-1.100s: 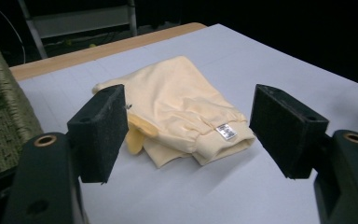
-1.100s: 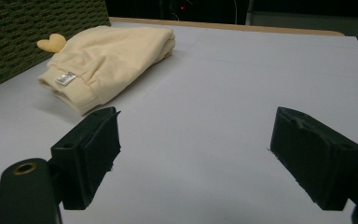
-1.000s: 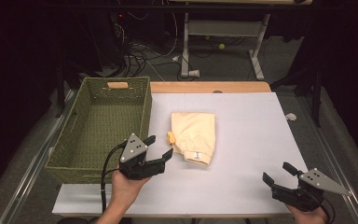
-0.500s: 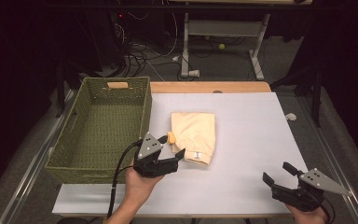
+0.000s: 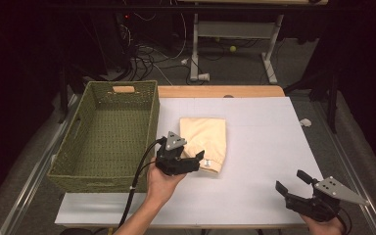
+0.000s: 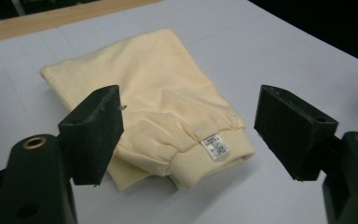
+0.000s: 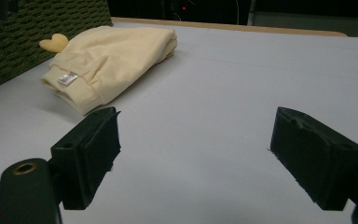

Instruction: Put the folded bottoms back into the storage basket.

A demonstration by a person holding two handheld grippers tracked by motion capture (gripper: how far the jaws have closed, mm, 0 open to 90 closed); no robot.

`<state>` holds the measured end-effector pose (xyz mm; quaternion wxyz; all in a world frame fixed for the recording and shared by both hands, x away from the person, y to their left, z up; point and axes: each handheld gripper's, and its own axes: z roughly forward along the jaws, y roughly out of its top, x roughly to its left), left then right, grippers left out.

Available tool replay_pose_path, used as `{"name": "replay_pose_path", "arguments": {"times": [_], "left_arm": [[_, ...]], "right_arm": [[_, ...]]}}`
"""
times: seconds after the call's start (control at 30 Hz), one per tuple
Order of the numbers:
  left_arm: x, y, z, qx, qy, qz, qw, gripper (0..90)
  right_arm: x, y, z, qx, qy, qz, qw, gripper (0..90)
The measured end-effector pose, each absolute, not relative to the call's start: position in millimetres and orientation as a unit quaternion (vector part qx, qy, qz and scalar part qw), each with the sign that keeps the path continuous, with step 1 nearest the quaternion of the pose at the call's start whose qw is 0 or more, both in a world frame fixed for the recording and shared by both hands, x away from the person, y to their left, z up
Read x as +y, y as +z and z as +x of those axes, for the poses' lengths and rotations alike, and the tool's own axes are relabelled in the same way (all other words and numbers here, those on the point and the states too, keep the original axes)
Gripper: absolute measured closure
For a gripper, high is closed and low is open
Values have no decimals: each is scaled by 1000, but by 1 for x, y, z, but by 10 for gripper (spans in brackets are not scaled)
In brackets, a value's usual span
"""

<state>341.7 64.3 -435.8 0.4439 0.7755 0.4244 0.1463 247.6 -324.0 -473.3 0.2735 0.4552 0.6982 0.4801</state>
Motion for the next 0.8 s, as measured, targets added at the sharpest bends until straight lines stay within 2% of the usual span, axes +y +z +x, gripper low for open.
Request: {"name": "replay_pose_path", "arguments": {"times": [0.53,0.8], "left_arm": [[49,-442,395,476,130,783,378,222],[43,-445,421,500,139,783,342,223]], "right_arm": [[-323,-473,248,701,480,452,272,164],[-323,-474,248,702,479,451,271,164]]}}
